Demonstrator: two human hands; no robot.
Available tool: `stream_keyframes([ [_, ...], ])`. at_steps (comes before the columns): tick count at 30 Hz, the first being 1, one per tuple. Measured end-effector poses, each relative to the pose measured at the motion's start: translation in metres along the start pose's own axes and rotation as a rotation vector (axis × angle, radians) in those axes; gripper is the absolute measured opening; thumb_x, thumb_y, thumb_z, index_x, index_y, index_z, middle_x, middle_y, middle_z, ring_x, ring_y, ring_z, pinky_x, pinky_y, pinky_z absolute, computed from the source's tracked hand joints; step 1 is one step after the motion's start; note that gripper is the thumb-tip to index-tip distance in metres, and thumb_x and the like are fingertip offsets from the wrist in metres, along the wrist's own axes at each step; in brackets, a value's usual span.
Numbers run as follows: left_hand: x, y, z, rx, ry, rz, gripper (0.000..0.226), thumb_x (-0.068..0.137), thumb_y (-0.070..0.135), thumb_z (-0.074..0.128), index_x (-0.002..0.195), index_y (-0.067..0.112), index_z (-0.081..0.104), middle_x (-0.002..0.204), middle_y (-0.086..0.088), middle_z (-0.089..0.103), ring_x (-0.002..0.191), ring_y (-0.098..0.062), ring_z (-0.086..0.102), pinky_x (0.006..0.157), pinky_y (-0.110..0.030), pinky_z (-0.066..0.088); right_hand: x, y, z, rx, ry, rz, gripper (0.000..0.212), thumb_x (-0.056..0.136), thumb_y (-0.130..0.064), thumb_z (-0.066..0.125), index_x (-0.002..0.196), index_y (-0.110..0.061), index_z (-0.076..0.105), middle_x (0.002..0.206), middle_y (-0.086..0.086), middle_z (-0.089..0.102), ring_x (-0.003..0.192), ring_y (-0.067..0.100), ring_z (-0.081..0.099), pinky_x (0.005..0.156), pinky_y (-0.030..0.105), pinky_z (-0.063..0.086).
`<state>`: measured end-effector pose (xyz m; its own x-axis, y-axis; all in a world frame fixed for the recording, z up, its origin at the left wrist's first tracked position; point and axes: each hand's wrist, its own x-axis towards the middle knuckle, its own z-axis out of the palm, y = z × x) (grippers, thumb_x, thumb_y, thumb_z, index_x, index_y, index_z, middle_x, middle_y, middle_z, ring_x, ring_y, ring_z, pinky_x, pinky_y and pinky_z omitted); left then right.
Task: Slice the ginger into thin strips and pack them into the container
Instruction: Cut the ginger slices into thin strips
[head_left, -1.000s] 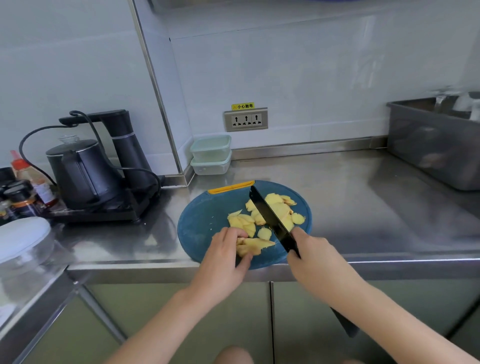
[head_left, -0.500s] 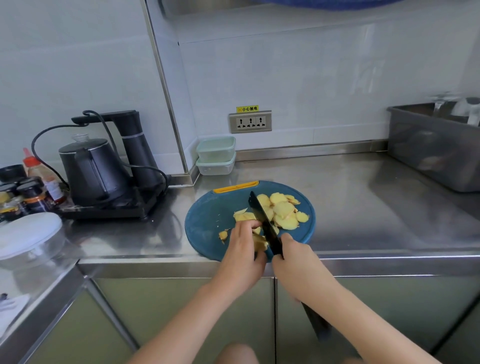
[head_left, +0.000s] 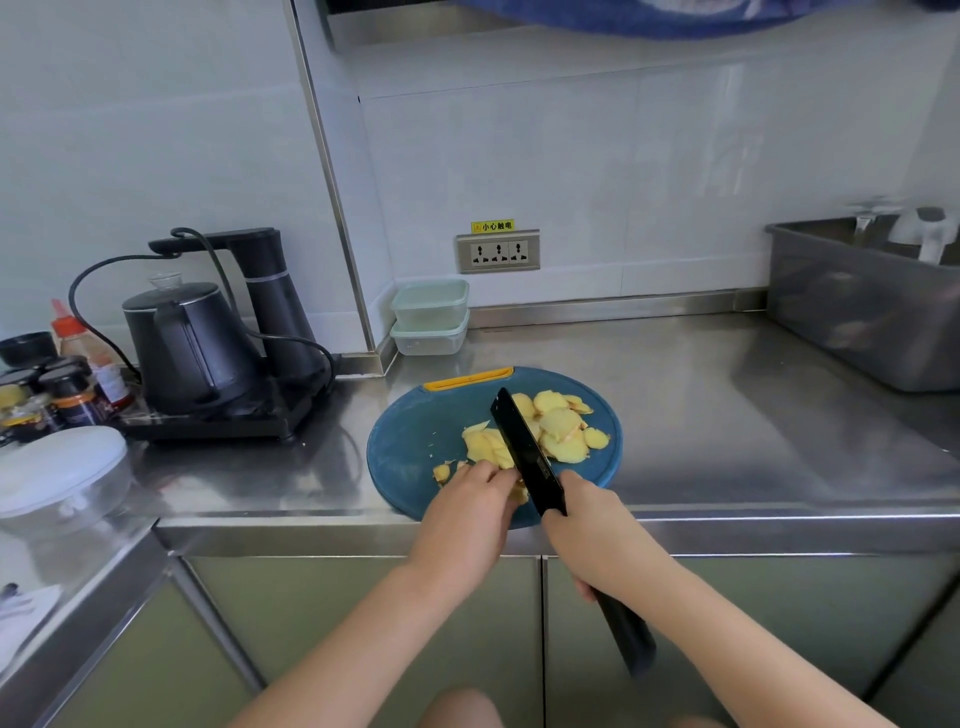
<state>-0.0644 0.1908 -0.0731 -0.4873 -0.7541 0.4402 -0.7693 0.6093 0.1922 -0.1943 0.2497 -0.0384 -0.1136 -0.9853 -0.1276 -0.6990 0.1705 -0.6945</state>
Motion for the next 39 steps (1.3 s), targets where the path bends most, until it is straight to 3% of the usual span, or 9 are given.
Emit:
stream_keyframes([
  [6,0.005,-0.007,-0.007,-0.159,-0.029,-0.038,0.03,0.096,0.024,0.054,0.125,0.024,0.056,0.114,-0.001,0.061,0.102,-0.019,0.057,0.081,-0.027,0.043,0.008,0.006,-0.015,0.123,-0.022,0.046,0.009,0.095,-0.009,0.038,0.101,-0.011,0.045,0.064,0.008,0.051,0.029,0.014,0.044,0.036,0.023,0.041],
  [11,0.021,-0.041,-0.04,-0.54,0.09,-0.376,0.011,0.091,0.025,0.062,0.101,0.029,0.065,0.092,0.018,0.064,0.082,0.0,0.061,0.073,-0.014,0.047,0.015,0.0,-0.028,0.311,-0.089,0.049,0.005,0.096,-0.012,0.041,0.096,-0.008,0.045,0.052,0.007,0.05,0.034,0.02,0.043,0.04,0.026,0.043],
  [16,0.026,-0.091,-0.062,-0.885,0.215,-0.693,0.012,0.091,0.012,0.061,0.098,0.015,0.069,0.098,-0.009,0.069,0.077,-0.015,0.064,0.07,-0.024,0.056,0.019,-0.022,-0.01,0.436,-0.321,0.039,0.015,0.1,-0.018,0.041,0.108,-0.007,0.046,0.052,0.003,0.049,0.036,0.015,0.041,0.038,0.025,0.041],
  [21,0.022,-0.11,-0.057,-0.883,0.201,-0.771,0.012,0.091,0.012,0.061,0.098,0.014,0.071,0.097,-0.009,0.07,0.076,-0.018,0.065,0.084,-0.039,0.056,0.028,-0.039,0.017,0.435,-0.435,0.025,0.01,0.097,-0.015,0.039,0.097,-0.008,0.045,0.051,0.004,0.045,0.036,0.015,0.04,0.037,0.024,0.04],
  [26,0.026,-0.111,-0.047,-0.923,0.176,-0.775,0.012,0.091,0.01,0.061,0.099,0.012,0.07,0.097,-0.007,0.068,0.078,-0.014,0.064,0.07,-0.025,0.057,0.034,-0.039,0.017,0.4,-0.469,0.062,0.01,0.097,-0.015,0.04,0.099,-0.007,0.046,0.051,0.004,0.046,0.035,0.015,0.04,0.037,0.023,0.04],
  [29,0.032,-0.108,-0.043,-0.919,0.124,-0.743,0.011,0.091,0.011,0.061,0.099,0.012,0.07,0.093,-0.003,0.067,0.08,-0.012,0.062,0.064,-0.019,0.056,0.04,-0.033,0.006,0.346,-0.407,0.091,0.018,0.097,-0.015,0.039,0.108,-0.002,0.047,0.048,0.003,0.046,0.033,0.015,0.04,0.037,0.023,0.04],
  [32,0.037,-0.102,-0.038,-0.911,0.002,-0.719,0.011,0.092,0.01,0.061,0.098,0.012,0.07,0.092,0.0,0.066,0.079,-0.011,0.062,0.064,-0.019,0.056,0.05,-0.021,-0.01,0.295,-0.312,0.126,0.012,0.097,-0.014,0.038,0.1,-0.007,0.047,0.044,0.001,0.047,0.031,0.014,0.04,0.038,0.024,0.039],
  [36,0.04,-0.098,-0.031,-0.762,-0.111,-0.643,0.009,0.091,0.016,0.063,0.091,0.021,0.071,0.094,0.004,0.068,0.08,-0.007,0.062,0.068,-0.02,0.053,0.056,-0.011,-0.024,0.281,-0.263,0.193,0.012,0.097,-0.02,0.039,0.1,-0.012,0.047,0.046,0.0,0.048,0.034,0.013,0.041,0.04,0.023,0.041],
  [39,0.042,-0.102,-0.032,-0.439,-0.132,-0.561,0.014,0.092,0.027,0.06,0.099,0.024,0.072,0.099,0.011,0.069,0.088,-0.005,0.06,0.07,-0.019,0.042,0.057,-0.014,-0.02,0.241,-0.252,0.184,0.012,0.097,-0.019,0.037,0.102,-0.013,0.046,0.048,0.001,0.049,0.034,0.013,0.042,0.04,0.024,0.042],
])
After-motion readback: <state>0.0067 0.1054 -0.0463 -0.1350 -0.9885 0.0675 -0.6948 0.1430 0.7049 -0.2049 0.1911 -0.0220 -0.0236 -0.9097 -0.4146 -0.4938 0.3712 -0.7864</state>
